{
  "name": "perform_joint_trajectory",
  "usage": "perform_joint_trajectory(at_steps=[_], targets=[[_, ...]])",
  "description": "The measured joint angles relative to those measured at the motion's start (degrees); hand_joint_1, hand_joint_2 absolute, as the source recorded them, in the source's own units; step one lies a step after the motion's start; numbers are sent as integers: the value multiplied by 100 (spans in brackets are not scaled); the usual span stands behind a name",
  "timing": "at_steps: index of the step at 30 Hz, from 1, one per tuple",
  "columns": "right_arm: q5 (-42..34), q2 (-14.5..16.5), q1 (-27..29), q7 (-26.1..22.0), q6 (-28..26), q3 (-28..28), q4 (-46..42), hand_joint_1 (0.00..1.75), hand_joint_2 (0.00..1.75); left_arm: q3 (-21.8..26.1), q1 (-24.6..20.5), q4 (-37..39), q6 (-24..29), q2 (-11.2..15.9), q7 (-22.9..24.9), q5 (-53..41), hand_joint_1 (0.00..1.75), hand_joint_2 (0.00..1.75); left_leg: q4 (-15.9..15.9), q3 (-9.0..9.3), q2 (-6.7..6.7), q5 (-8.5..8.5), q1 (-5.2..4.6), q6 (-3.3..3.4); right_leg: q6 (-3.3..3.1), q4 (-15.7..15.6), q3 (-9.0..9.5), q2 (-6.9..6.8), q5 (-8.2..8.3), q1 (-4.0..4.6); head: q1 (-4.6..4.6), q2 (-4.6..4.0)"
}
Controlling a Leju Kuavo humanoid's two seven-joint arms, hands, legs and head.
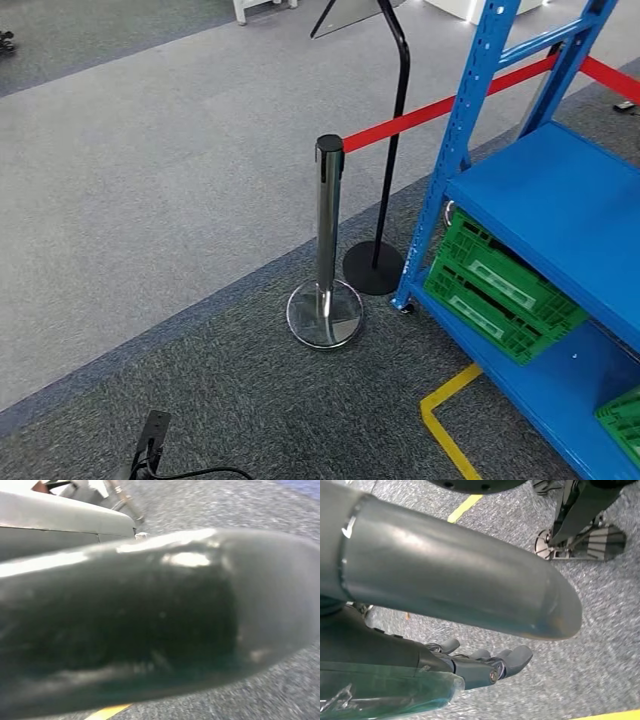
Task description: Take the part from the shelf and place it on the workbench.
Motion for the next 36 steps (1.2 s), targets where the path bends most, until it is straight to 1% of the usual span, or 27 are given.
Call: perform_joint_trajectory(at_steps=[2, 4, 6, 7, 8, 10, 11, 12, 13, 14, 15, 17, 19, 21, 23, 24, 26, 27, 28, 29, 30, 31, 32, 33, 34, 35, 36], targets=[[1, 0, -11, 0, 1, -1, 0, 0, 0, -1, -4, 0, 0, 0, 0, 0, 0, 0, -766, 327, -297, 329, 49, 0, 47, 17, -25, 155, 16, 3, -6, 0], [1, 0, -10, 0, 2, 1, 0, 0, 0, -1, -12, 0, 0, -2, 0, 0, 0, 0, -1107, 464, -485, 388, 67, 25, 121, 14, -75, 283, 47, -2, -12, 0], [0, 0, 22, 2, 4, 1, 0, 0, 0, 1, -22, 0, 0, -8, 0, -1, 0, 0, -1142, 472, -376, 405, 51, 97, 201, -20, -139, 368, 85, -30, -10, 0], [0, 0, 40, 3, 5, 0, 0, 0, 0, 2, -26, 0, 0, -8, 0, -2, 0, 0, -1158, 475, -311, 419, 49, 140, 227, 6, -173, 282, 65, -26, -3, 0], [-1, 0, 46, 5, 5, 0, 0, 0, 0, 5, -26, 0, 0, -6, 0, -3, 0, 0, -1173, 476, -232, 434, 49, 180, 245, 140, -254, 119, -27, -17, 17, 0], [0, 0, 25, 8, 6, 1, 0, 0, 0, 12, -6, 0, 2, 5, 0, -4, 0, 0, -1185, 476, -53, 438, 27, 230, 262, 777, -545, -274, -396, 6, 49, 0], [0, 0, 9, 9, 6, 2, 0, 0, 0, 15, 10, 0, 5, 8, -3, -5, 0, 0, -1183, 475, 46, 435, 11, 242, 271, 1191, -733, -370, -599, 5, 58, 0], [1, 0, 1, 9, 6, 2, 0, 0, 0, 17, 21, 0, 10, 8, -12, -8, 0, 0, -1182, 475, 141, 431, -1, 247, 277, 1505, -868, -407, -718, 4, 55, 0], [2, 0, 2, 9, 6, 2, 0, 0, 0, 18, 24, 0, 17, 5, -28, -10, 0, 0, -1180, 478, 226, 426, -8, 249, 281, 1641, -910, -421, -735, 4, 56, 0], [2, 0, 9, 9, 6, 2, 0, 0, 0, 20, 19, 0, 25, 4, -51, -12, 0, 0, -1178, 484, 302, 419, -10, 246, 282, 1528, -823, -437, -636, 4, 56, 0], [3, 0, 15, 8, 6, 2, 0, 0, 0, 25, 11, 0, 31, 3, -75, -13, 0, 0, -1176, 497, 372, 409, -9, 237, 280, 1202, -624, -479, -462, 4, 56, 0], [3, 1, 8, 4, 7, 2, 0, 0, 0, 36, -2, 0, 35, 8, -108, -13, 0, 0, -1167, 532, 492, 376, -28, 191, 262, 394, -149, -706, -183, 17, 55, 0], [4, 1, -13, -3, 9, 2, 0, 0, 0, 42, -9, 0, 35, 14, -120, -13, 0, 0, -1160, 561, 588, 353, -60, 135, 207, 44, 54, -817, -117, 37, 40, 0], [4, 2, -12, -6, 9, 1, 0, 0, 0, 48, -22, 0, 33, 15, -125, -12, 0, 0, -1171, 581, 671, 350, -58, 85, 131, 44, 36, -695, -101, 49, 32, 0], [4, 2, 0, -8, 11, -1, 0, 0, 0, 65, -38, 0, 27, 11, -136, -11, 0, 0, -1065, 546, 548, 244, -33, 21, 65, 28, 24, -579, -76, 35, 27, 1], [4, 2, -3, -9, 14, -1, 0, 0, 0, 75, -40, 0, 21, 7, -142, -11, 0, 0, -853, 458, 416, 100, -24, -6, 32, 20, 24, -521, -64, 21, 19, 1], [5, 7, -15, -14, 18, 1, 0, 0, 0, 93, -24, 0, 14, -2, -146, -11, 0, 0, -84, 108, 164, -298, -17, -29, -10, 18, 17, -388, -56, 10, 3, 1], [4, 9, -16, -17, 19, 1, 0, 0, 0, 99, -15, 0, 13, -3, -146, -11, 0, 0, 291, -77, 116, -437, -18, -28, -21, 18, 15, -313, -55, 10, 0, 0], [4, 11, -11, -19, 19, 1, 0, 0, 0, 107, -9, 0, 13, -3, -146, -10, 0, 0, 516, -202, 91, -470, -19, -20, -24, 18, 15, -231, -53, 11, -2, 0], [4, 11, -5, -19, 18, 1, 0, 0, 0, 113, -8, 0, 13, -2, -146, -10, 0, 0, 508, -222, 75, -375, -19, -6, -23, 18, 17, -148, -51, 10, -2, 0], [4, 11, -1, -18, 17, 0, 0, 0, 0, 117, -10, 0, 13, -2, -146, -10, 0, 0, 275, -133, 49, -179, -18, 12, -18, 18, 22, -64, -48, 9, -2, 0], [5, 13, 1, -18, 17, -1, 0, 0, 0, 122, -12, 0, 13, -1, -146, -9, 0, 0, -108, 31, -33, 60, -14, 33, -10, 18, 24, 19, -43, 3, -3, 0], [5, 14, -3, -19, 18, -1, 0, 0, 0, 125, -14, 0, 13, -1, -146, -10, 0, 0, -517, 207, -186, 250, -4, 58, 9, 27, 18, 98, -39, 7, -2, 0], [5, 16, -8, -19, 19, 0, 0, 0, 0, 127, -18, 0, 13, -2, -146, -10, 0, 0, -840, 346, -320, 360, 8, 71, 33, 35, -2, 171, -34, 7, 0, 0], [5, 17, -9, -20, 19, 1, 0, 0, 0, 128, -23, 0, 13, -3, -146, -10, 0, 0, -1038, 425, -429, 400, 15, 83, 69, 34, -27, 238, -22, 2, 3, 1], [5, 17, -3, -19, 19, 1, 0, 0, 0, 129, -27, 0, 12, -5, -146, -10, 0, 0, -1112, 449, -465, 390, 13, 98, 114, 22, -53, 305, -4, -6, 4, 1], [4, 17, 11, -19, 19, 1, 0, 0, 0, 130, -33, 0, 11, -8, -146, -9, 0, 0, -1140, 454, -408, 395, 13, 117, 160, -2, -88, 373, 18, -22, 6, 1]])
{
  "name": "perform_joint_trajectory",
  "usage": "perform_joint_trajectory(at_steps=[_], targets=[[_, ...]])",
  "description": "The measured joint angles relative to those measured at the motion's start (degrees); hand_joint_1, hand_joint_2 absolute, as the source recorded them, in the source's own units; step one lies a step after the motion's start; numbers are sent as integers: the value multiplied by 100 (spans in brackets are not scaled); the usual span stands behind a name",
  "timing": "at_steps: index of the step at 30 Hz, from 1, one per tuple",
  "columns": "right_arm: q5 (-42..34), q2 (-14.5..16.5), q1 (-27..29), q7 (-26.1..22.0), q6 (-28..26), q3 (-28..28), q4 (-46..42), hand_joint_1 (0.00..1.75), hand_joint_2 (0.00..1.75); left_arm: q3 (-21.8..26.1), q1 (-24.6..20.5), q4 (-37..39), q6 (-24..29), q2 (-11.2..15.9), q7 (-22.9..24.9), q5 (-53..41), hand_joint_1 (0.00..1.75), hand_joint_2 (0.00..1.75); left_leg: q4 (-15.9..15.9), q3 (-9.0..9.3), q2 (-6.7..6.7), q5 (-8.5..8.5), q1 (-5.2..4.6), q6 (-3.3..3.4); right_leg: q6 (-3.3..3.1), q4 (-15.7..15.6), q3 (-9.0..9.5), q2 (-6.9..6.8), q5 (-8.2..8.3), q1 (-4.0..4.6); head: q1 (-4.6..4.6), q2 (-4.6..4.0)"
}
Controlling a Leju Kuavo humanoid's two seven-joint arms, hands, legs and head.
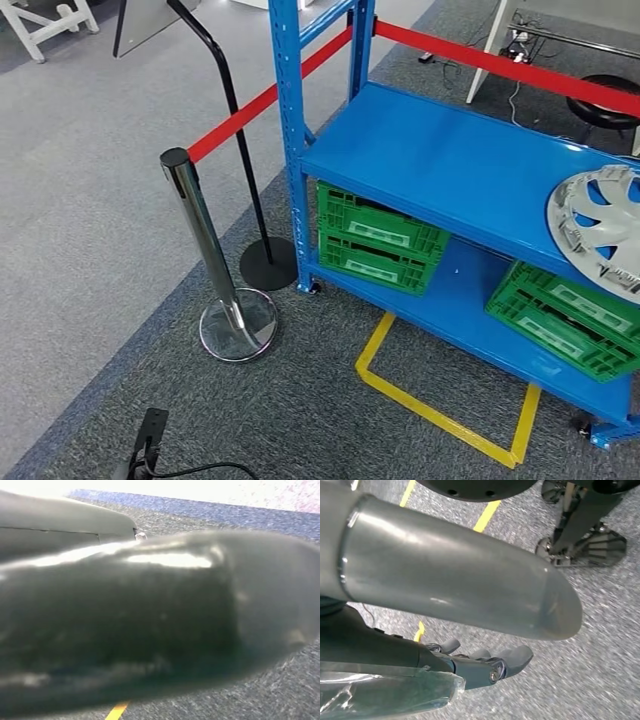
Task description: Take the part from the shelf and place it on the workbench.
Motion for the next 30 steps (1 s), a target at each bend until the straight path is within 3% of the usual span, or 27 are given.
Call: perform_joint_trajectory(at_steps=[1, 2, 3, 5, 7, 8, 10, 11, 13, 14, 16, 18, 20, 21, 22, 23, 25, 27, 29, 30], targets=[[0, 0, 17, 0, 0, -1, 0, 0, 0, 1, -3, 0, -1, -5, 0, 0, 0, 0, -20, 5, 68, 15, 0, 33, 42, -2, -26, -26, 5, -3, -1, 0], [0, 0, 28, 1, -1, -1, 0, 0, 0, 3, -4, 0, 0, -7, -2, -1, 0, 0, -44, 15, 141, 29, 3, 72, 76, 61, -76, -152, -41, 5, 16, -1], [-1, 0, 27, 0, -1, -1, 0, 0, 0, 4, -1, 0, 1, -7, -4, -1, 0, 0, -67, 24, 223, 38, 6, 108, 103, 234, -171, -336, -156, 18, 38, -1], [-1, 0, 0, 0, -1, 1, 0, 0, 0, 10, 20, 0, 1, -1, -8, -2, 0, 0, -76, 33, 396, 28, -16, 154, 140, 925, -489, -700, -539, 29, 72, -1], [-2, 0, -13, 0, -1, 1, 0, 0, 0, 13, 34, 0, 0, 0, -8, -2, 0, 0, -72, 42, 574, 15, -33, 168, 166, 1557, -775, -787, -778, 22, 72, -1], [-1, 0, -6, 1, -1, 1, 0, 0, 0, 13, 32, 0, -1, -2, -7, -1, 0, 0, -70, 52, 653, 5, -34, 167, 172, 1587, -773, -800, -734, 22, 74, -1], [-1, 0, 6, 1, 0, 1, 0, 0, 0, 14, 25, 0, -1, -6, -7, 0, 0, 0, -67, 98, 789, -25, -35, 145, 165, 1004, -431, -894, -394, 26, 75, -1], [0, 0, 3, 1, 0, 1, 0, 0, 0, 14, 24, 0, -1, -7, -7, 1, 0, 0, -64, 127, 847, -49, -48, 121, 150, 584, -196, -1043, -241, 46, 77, -1], [1, 0, -14, 0, 0, 1, 0, 0, 0, 14, 22, 0, -1, -8, -7, 3, 0, 0, -51, 170, 949, -87, -85, 65, 79, 70, 105, -1228, -91, 77, 65, -1], [1, 0, -18, 0, 0, 1, 0, 0, 0, 15, 18, 0, -1, -8, -7, 7, 0, 0, -48, 179, 998, -93, -101, 39, 38, 10, 133, -1247, -93, 96, 58, -1], [1, 0, -12, 1, 0, -1, 0, 0, 0, 16, 6, 0, -1, -8, -8, 14, 0, 0, -46, 189, 1060, -106, -92, -13, -45, 6, 111, -1109, -66, 93, 51, -1], [1, 0, -11, 1, 0, -2, 0, 0, 0, 16, -1, 0, -1, -7, -9, 15, 0, 0, 139, 118, 861, -257, -66, -75, -119, -21, 105, -982, -36, 64, 37, -1], [1, 2, -28, -2, 2, -2, 0, 0, 0, 16, 15, 1, -7, -11, -11, 16, 0, 0, 772, -174, 586, -600, -49, -120, -166, -33, 97, -841, -19, 38, 7, -1], [1, 4, -33, -4, 3, -1, 0, 0, 0, 16, 25, 2, -9, -14, -11, 18, 0, 0, 1161, -368, 532, -761, -47, -131, -179, -33, 90, -765, -16, 35, -1, -1], [1, 5, -31, -5, 4, 0, 0, 0, 0, 16, 33, 2, -11, -16, -11, 21, 0, 0, 1450, -521, 511, -841, -45, -137, -183, -33, 87, -687, -14, 33, -4, -1], [1, 5, -24, -5, 4, 0, 0, 0, 0, 17, 35, 2, -12, -14, -11, 25, 0, 0, 1556, -593, 499, -807, -42, -138, -181, -32, 85, -606, -11, 32, -2, -1], [1, 5, -15, -3, 7, -1, 0, 0, 0, 20, 33, 2, -13, -8, -11, 31, 0, 0, 1131, -427, 439, -444, -26, -126, -160, -31, 88, -439, 3, 23, -1, -1], [1, 7, -22, -4, 14, -1, 0, 0, 0, 22, 29, 2, -14, -6, -11, 32, 0, 0, 371, -89, 203, -106, 14, -111, -113, -17, 71, -279, 22, 21, -4, -1], [1, 7, -24, -7, 18, -1, 0, 0, 0, 22, 19, 2, -16, -10, -11, 32, 0, 0, 7, 64, 42, -37, 29, -80, -44, -19, 28, -159, 53, 23, -7, -1], [1, 7, -15, -7, 18, -1, 0, 0, 0, 23, 14, 2, -18, -12, -11, 32, 0, 0, -20, 68, 68, -41, 20, -50, -3, -35, 7, -106, 75, 18, -4, -1]])
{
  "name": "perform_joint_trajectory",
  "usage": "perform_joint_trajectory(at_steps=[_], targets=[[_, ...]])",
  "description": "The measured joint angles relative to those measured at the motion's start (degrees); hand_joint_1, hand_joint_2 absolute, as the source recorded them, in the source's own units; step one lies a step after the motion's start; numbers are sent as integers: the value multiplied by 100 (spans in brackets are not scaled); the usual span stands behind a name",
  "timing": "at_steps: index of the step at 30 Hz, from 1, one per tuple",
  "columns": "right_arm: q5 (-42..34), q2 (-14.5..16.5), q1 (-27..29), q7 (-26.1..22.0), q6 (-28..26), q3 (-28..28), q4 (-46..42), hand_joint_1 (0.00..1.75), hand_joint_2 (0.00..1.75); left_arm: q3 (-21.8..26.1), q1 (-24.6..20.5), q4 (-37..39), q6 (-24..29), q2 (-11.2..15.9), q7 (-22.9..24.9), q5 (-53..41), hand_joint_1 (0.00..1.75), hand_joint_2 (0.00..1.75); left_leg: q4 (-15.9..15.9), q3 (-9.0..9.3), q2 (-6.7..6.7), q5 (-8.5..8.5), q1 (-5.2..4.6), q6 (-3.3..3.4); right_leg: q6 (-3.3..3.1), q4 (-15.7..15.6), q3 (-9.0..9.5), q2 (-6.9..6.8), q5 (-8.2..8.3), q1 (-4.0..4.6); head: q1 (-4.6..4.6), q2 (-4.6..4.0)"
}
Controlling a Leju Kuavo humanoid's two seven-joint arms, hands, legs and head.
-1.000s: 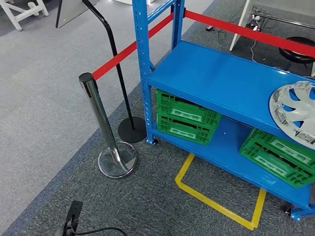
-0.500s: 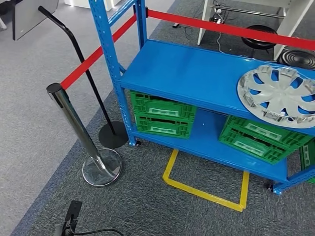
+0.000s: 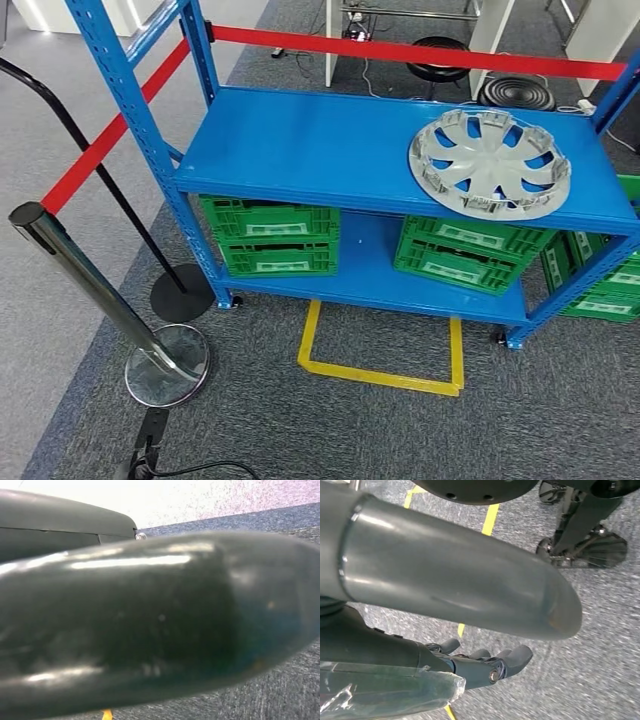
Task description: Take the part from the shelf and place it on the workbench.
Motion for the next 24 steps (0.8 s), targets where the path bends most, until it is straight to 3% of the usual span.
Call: perform_joint_trajectory(at_steps=[1, 3, 5, 7, 8, 9, 12, 14, 16, 18, 20, 22, 23, 24], targets=[[0, 0, 15, 0, 0, 0, 0, 0, 0, 1, -5, 0, -2, -7, -1, 1, 0, 0, -5, -4, 56, 18, -2, 40, 38, -19, -24, 32, 21, -11, -4, 0], [6, 0, 38, -2, 2, 0, 0, 0, 0, 6, -13, 0, -11, -10, -10, 2, 0, 0, -32, -1, 177, 52, 4, 131, 99, 119, -124, -172, -73, -1, 27, 0], [36, 0, 21, -7, 4, 0, 0, 0, 0, 13, -4, 0, -29, -1, -29, 5, 0, 0, -45, 1, 312, 58, -3, 187, 136, 722, -407, -535, -425, 15, 73, 0], [66, 0, -1, -15, 5, 1, 0, 0, 0, 20, 17, 0, -51, 3, -44, 13, 0, 0, -43, 3, 457, 50, -22, 205, 158, 1471, -739, -675, -757, 9, 86, 0], [72, 0, -1, -17, 5, 2, 0, 0, 0, 21, 19, 0, -60, 2, -48, 16, 0, 0, -42, 7, 524, 45, -27, 206, 163, 1636, -799, -690, -785, 7, 86, 0], [72, 0, 4, -19, 5, 2, 0, 0, 0, 22, 16, 0, -64, -1, -49, 19, 0, 0, -41, 16, 583, 39, -27, 201, 164, 1554, -735, -703, -698, 6, 86, 0], [72, 0, 1, -22, 4, 2, 0, 0, 0, 25, 5, 0, -72, -2, -50, 19, 0, 0, -25, 69, 728, -8, -44, 137, 145, 441, -84, -910, -236, 18, 92, 0], [72, 0, -14, -25, 5, 2, 0, 0, 0, 28, -1, 0, -75, 2, -50, 19, 0, 0, -10, 88, 794, -32, -82, 82, 77, 65, 129, -995, -163, 35, 84, 0], [72, 0, -9, -26, 5, 2, 0, 0, 0, 28, -12, 0, -75, 4, -51, 19, 0, 0, -14, 95, 849, -36, -87, 43, -16, 55, 113, -906, -161, 44, 75, 0], [72, 0, 0, -26, 4, 1, 0, 0, 0, 28, -16, 0, -75, 2, -52, 19, 0, 0, 84, 57, 749, -137, -65, -10, -91, 44, 99, -819, -144, 31, 72, 0], [72, 0, -10, -26, 5, 1, 0, 0, 0, 27, -10, 0, -75, -5, -54, 19, 0, 0, 621, -182, 540, -467, -51, -53, -150, 34, 91, -726, -127, 12, 54, 0], [72, 0, -15, -26, 5, 2, 0, 0, 0, 28, -2, 0, -76, -10, -55, 19, 0, 0, 1412, -562, 445, -806, -50, -60, -178, 33, 80, -619, -121, 13, 45, 0], [72, 0, -10, -26, 5, 2, 0, 0, 0, 29, 1, 0, -76, -9, -55, 19, 0, 0, 1642, -686, 431, -842, -51, -55, -181, 34, 78, -558, -119, 14, 44, 0], [72, 0, -5, -25, 5, 1, 0, 0, 0, 29, 1, 0, -76, -9, -55, 19, 0, 0, 1654, -710, 422, -757, -51, -44, -179, 34, 79, -498, -116, 14, 45, 0]])
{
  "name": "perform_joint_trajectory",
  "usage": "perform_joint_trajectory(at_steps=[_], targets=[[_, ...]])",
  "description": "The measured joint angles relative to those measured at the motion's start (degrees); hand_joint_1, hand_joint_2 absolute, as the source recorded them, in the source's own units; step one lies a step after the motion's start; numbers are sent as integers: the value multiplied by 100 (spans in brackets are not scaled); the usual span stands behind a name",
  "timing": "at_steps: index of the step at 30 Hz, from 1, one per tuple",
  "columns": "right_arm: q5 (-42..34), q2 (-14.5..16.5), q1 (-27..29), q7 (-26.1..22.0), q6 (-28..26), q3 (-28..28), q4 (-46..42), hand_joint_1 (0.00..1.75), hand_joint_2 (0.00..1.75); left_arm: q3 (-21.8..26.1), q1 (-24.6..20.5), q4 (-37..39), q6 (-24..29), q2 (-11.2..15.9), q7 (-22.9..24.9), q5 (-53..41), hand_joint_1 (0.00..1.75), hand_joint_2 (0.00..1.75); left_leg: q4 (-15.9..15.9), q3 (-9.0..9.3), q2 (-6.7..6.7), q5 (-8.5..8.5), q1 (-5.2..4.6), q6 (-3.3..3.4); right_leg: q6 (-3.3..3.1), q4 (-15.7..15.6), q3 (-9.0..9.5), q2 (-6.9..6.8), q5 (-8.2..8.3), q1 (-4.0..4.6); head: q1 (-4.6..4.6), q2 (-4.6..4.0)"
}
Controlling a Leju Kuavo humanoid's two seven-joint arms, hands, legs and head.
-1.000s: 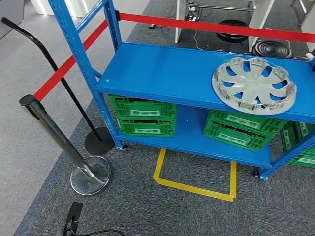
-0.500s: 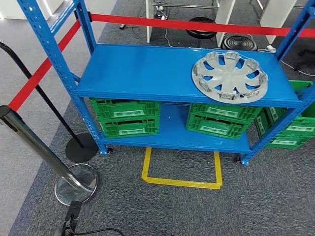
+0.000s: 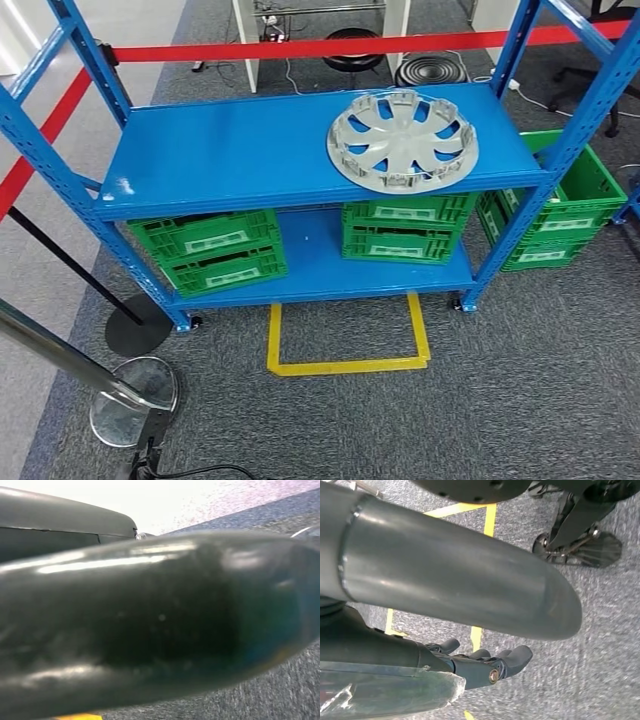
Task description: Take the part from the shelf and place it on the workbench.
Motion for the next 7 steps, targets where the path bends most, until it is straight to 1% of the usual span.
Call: perform_joint_trajectory(at_steps=[1, 2, 3, 4, 5, 6, 7], targets=[[0, 0, 3, 0, 0, -1, 0, 0, 0, 0, 0, 0, 1, 1, 0, 0, 0, 0, -209, 82, -16, 185, 1, 15, 7, 0, 3, 63, 4, -1, 0, 0], [0, 1, 3, -1, 1, -1, 0, 0, 0, 0, -2, 0, 1, 1, 0, 0, 0, 0, -581, 246, -66, 419, 4, 32, 17, 0, 6, 126, 10, -4, -1, 0], [0, 1, -1, -1, 2, -1, 0, 0, 0, 0, -3, 0, 1, 2, 0, -1, 0, 0, -981, 421, -157, 606, 8, 51, 36, 9, 2, 183, 15, 2, -2, 0], [0, 1, -7, -1, 3, -1, 0, 0, 0, 0, -8, 0, 1, 2, 0, -1, 0, 0, -1314, 561, -237, 725, 16, 64, 60, 19, -15, 235, 22, 8, -1, 0], [-1, 1, -8, -1, 4, -1, 0, 0, 0, 0, -13, 0, 0, 1, 0, -1, 0, 0, -1519, 641, -306, 772, 20, 76, 90, 22, -36, 275, 33, 13, 0, 0], [-2, 1, -4, -1, 5, -1, 0, 0, 0, 0, -17, 0, -3, 0, 0, -1, 0, 0, -1592, 659, -337, 765, 18, 90, 127, 16, -55, 306, 49, 13, 0, 1], [-2, 0, -2, 0, 6, -1, 0, 0, 0, 0, -22, 0, -4, -1, 0, -1, 0, 0, -1606, 656, -327, 760, 19, 93, 144, 11, -69, 323, 58, 8, 1, 1]])
